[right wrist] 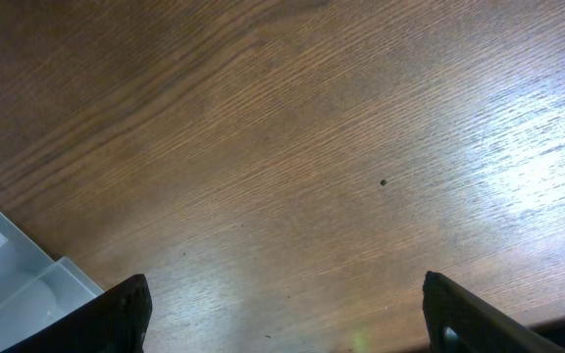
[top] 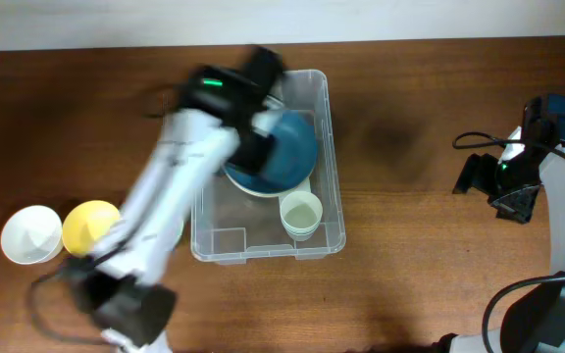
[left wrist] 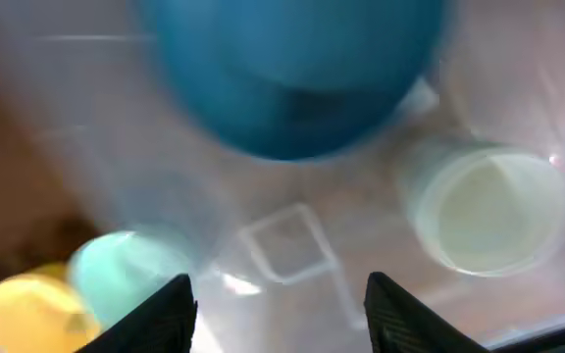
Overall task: Pack container
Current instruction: 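Move the left gripper to the white bowl rim and grip it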
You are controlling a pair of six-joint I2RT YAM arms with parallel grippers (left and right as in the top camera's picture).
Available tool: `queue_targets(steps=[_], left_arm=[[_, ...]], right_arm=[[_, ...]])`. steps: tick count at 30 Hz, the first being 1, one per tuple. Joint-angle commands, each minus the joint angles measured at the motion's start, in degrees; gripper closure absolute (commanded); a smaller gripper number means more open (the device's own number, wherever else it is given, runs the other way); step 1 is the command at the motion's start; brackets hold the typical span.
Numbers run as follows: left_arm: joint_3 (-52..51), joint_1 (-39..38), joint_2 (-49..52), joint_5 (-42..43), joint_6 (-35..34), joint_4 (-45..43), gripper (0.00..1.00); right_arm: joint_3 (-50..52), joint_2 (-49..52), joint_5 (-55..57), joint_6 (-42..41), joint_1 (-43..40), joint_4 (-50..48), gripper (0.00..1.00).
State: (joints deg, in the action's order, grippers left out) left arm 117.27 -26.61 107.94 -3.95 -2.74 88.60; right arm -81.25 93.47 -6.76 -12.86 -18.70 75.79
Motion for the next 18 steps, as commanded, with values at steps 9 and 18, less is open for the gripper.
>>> queue_targets(steps=[9,18], left_arm=[[-8.09,45.38,-21.75,1.25,-3.72,-2.19,0.38],[-42.05,65.64,-21.66,6.54,-7.15,-23.93,0.37]], right_arm=[[0.04,-0.87,-0.15,0.46,0.33,0.00,0.16],[0.04,-0.87,-0.15,0.46,0.33,0.00,0.16]])
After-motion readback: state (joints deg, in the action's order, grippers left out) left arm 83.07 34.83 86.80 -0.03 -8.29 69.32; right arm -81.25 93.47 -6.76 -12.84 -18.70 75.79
